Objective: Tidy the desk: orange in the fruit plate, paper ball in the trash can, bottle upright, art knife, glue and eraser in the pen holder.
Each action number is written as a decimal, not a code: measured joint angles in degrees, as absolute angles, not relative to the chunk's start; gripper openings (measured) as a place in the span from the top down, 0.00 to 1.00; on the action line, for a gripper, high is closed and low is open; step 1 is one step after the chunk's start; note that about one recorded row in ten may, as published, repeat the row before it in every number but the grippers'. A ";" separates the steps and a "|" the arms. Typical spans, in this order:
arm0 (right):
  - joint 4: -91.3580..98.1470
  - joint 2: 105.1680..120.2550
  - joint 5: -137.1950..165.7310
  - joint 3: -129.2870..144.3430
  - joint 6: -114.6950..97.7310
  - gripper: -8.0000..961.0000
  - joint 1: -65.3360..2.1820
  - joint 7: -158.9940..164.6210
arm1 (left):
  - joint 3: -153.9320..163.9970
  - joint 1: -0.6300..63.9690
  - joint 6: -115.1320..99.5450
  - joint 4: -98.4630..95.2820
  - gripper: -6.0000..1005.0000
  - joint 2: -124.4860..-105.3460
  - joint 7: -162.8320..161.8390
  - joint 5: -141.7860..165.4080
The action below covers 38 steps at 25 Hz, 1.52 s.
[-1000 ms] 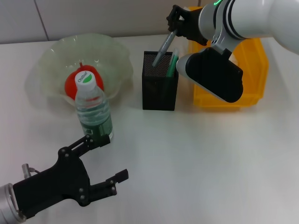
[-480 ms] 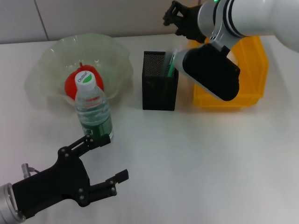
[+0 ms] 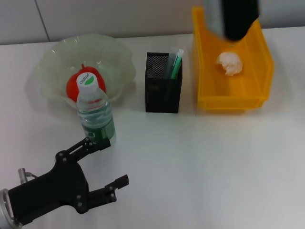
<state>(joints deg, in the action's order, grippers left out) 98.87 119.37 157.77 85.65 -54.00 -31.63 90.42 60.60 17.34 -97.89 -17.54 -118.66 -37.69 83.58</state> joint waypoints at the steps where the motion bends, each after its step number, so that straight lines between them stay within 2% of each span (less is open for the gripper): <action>1: 101.29 119.36 153.48 83.24 -54.61 0.63 -29.66 91.17 | 60.50 17.25 -98.02 -17.60 0.15 -118.63 -37.64 83.57; 7: 105.58 119.36 114.54 68.61 -60.85 0.60 -15.34 90.67 | 59.40 16.88 -97.97 -17.82 0.15 -118.36 -37.61 83.51; 11: 95.94 119.37 90.45 66.45 -67.48 0.58 -4.39 81.18 | 57.88 16.57 -98.10 -17.87 0.15 -118.32 -37.41 83.53; 14: 82.61 119.31 77.64 66.27 -77.80 0.56 -0.39 71.28 | 58.05 16.76 -98.11 -18.07 0.15 -118.26 -37.29 84.01; 20: 57.12 119.06 77.86 65.00 -94.30 0.52 -3.49 63.04 | 59.26 17.37 -97.94 -18.46 0.15 -118.22 -37.79 85.45; 24: 46.09 119.04 83.87 64.86 -96.69 0.41 -6.98 55.75 | 62.48 17.71 -97.47 -18.55 0.15 -118.21 -38.35 85.56; 33: 36.36 119.06 89.79 64.02 -93.91 0.16 -11.86 51.95 | 63.25 18.40 -95.23 -18.56 0.15 -118.21 -38.94 87.80; 38: 34.04 119.23 90.00 64.32 -91.41 0.16 -13.10 50.11 | 62.99 18.40 -94.86 -18.54 0.15 -118.21 -39.56 88.35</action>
